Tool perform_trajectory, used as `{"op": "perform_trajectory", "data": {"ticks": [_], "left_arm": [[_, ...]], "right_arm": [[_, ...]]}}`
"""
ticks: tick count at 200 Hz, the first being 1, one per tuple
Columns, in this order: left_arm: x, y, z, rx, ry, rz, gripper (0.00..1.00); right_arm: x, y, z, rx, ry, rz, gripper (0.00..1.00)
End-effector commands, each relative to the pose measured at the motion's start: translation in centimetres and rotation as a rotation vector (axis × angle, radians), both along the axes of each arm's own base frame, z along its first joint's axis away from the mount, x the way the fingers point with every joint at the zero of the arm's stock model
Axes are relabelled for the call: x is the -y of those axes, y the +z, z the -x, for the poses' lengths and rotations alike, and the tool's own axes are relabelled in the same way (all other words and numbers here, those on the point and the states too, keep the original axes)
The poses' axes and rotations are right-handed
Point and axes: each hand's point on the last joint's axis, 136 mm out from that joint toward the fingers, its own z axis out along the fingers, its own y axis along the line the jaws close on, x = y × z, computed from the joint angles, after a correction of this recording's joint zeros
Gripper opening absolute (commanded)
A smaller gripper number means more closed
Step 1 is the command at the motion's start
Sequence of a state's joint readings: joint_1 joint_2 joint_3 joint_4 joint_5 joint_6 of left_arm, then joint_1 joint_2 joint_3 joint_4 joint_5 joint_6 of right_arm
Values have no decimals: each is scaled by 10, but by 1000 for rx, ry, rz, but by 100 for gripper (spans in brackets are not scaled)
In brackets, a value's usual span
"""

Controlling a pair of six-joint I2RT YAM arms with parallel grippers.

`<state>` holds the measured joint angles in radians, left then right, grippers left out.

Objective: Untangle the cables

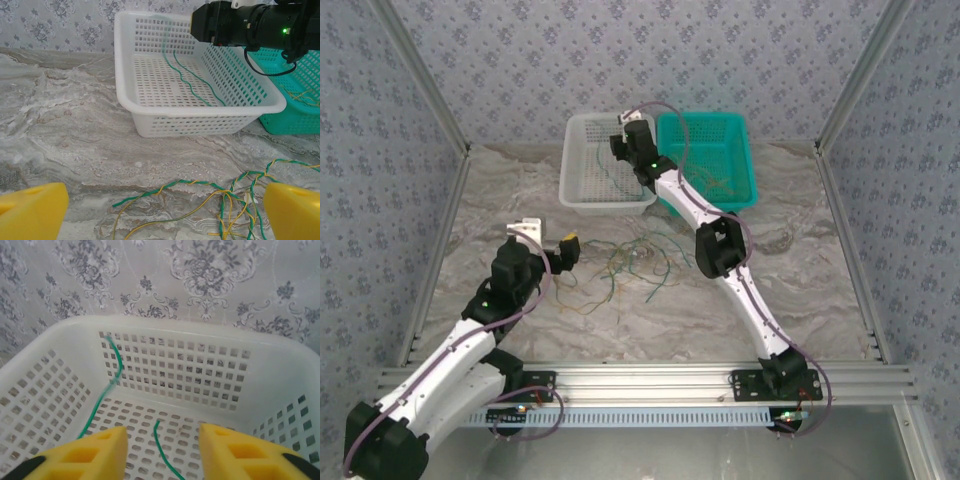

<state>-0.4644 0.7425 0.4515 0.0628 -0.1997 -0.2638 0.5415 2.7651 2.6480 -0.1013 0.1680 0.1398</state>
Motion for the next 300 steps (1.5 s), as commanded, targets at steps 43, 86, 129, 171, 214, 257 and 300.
{"op": "perform_trajectory", "data": {"ticks": [43,86,129,171,214,257,300], "left_arm": [[-4,24,-5,68,28,27,99],[8,31,-9,35,-20,34,99],[34,30,-19,-47,-128,37,99],[55,3,-23,-131,-209,24,90],[79,-23,-20,-192,-312,4,82],[120,-41,-23,-226,-436,-92,73],[137,-45,-33,-225,-447,-56,71]], "right_arm": [[-1,112,18,137,53,-35,56],[-8,187,69,184,113,16,66],[14,226,156,254,216,-73,74],[74,180,230,102,177,-112,76],[126,72,299,-111,211,-42,76],[171,-11,328,-286,231,-111,73],[177,-71,332,-462,273,-60,72]]}}
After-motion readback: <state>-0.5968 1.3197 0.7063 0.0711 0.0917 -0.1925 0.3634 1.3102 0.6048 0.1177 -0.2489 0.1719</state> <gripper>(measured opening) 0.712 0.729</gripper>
